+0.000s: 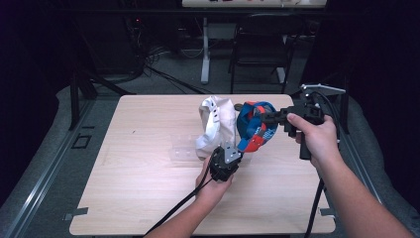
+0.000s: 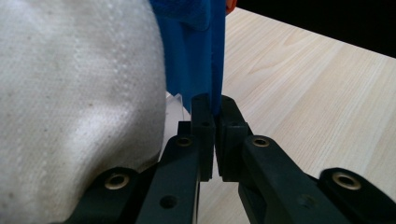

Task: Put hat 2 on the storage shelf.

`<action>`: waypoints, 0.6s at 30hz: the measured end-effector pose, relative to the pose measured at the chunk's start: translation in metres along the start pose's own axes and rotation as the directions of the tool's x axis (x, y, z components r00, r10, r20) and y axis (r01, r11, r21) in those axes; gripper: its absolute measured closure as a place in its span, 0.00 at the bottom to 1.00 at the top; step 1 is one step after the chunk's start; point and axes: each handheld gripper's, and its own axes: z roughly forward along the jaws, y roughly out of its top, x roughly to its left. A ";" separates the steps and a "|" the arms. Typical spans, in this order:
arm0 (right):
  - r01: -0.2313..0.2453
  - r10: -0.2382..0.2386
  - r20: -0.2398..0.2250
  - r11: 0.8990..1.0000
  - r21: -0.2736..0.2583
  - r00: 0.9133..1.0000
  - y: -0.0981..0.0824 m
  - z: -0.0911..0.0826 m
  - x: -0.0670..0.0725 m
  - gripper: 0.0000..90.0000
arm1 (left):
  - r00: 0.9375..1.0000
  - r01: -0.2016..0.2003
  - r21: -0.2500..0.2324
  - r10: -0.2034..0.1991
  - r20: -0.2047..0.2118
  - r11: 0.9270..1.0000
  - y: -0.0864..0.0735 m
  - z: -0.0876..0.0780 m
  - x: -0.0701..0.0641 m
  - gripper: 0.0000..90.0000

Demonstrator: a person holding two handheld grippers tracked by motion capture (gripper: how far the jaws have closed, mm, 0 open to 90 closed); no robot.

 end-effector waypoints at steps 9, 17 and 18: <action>0.025 -0.025 0.017 1.000 -0.001 1.000 -0.001 0.003 0.004 0.87 | 1.000 0.012 0.049 -0.012 0.004 0.999 -0.001 0.006 0.003 0.98; -0.004 0.004 0.051 1.000 -0.001 0.999 0.002 0.011 -0.011 0.86 | 0.999 0.037 0.118 -0.037 -0.006 0.992 -0.008 0.013 0.002 0.97; -0.007 0.007 0.056 1.000 -0.005 0.998 0.001 0.012 -0.012 0.86 | 0.999 0.042 0.119 -0.042 -0.005 0.992 -0.008 0.013 0.002 0.97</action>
